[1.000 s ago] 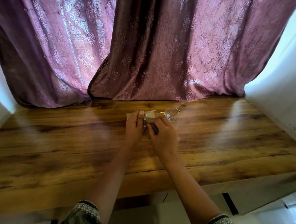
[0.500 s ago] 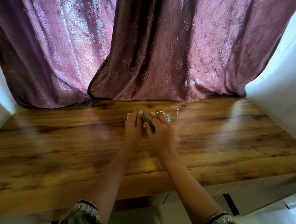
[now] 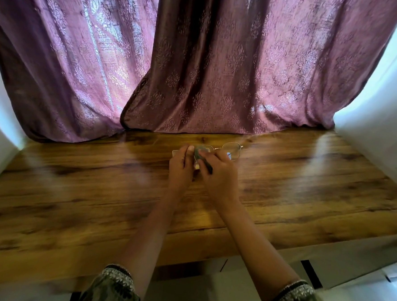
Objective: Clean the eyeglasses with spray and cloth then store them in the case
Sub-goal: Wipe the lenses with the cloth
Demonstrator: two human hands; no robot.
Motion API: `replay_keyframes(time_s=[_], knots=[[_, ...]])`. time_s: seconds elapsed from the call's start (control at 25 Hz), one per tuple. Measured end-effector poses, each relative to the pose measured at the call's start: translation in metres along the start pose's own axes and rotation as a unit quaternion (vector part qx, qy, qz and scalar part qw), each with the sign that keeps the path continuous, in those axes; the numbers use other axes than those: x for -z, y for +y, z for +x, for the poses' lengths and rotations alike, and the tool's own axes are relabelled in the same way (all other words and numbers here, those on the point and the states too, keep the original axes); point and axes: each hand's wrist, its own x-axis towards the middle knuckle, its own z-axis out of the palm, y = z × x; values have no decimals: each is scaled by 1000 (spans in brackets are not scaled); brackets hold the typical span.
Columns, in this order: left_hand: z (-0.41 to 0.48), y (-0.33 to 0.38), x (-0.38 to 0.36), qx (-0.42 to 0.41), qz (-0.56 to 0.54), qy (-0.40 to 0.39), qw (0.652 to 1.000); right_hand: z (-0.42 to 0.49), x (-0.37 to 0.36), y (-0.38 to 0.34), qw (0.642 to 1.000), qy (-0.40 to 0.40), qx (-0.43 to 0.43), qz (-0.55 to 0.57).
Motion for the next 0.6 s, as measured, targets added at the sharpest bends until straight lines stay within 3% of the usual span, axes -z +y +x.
replay_keyframes(time_s=[0.12, 0.44, 0.6], knots=[[-1, -2, 1, 5, 2, 7, 1000, -16, -1, 7, 1000, -14, 14, -7], [0, -3, -5, 8, 2, -14, 1000, 9, 9, 14, 998, 56, -32, -20], [3, -8, -3, -5, 6, 0, 1000, -12, 0, 7, 1000, 4, 15, -20]])
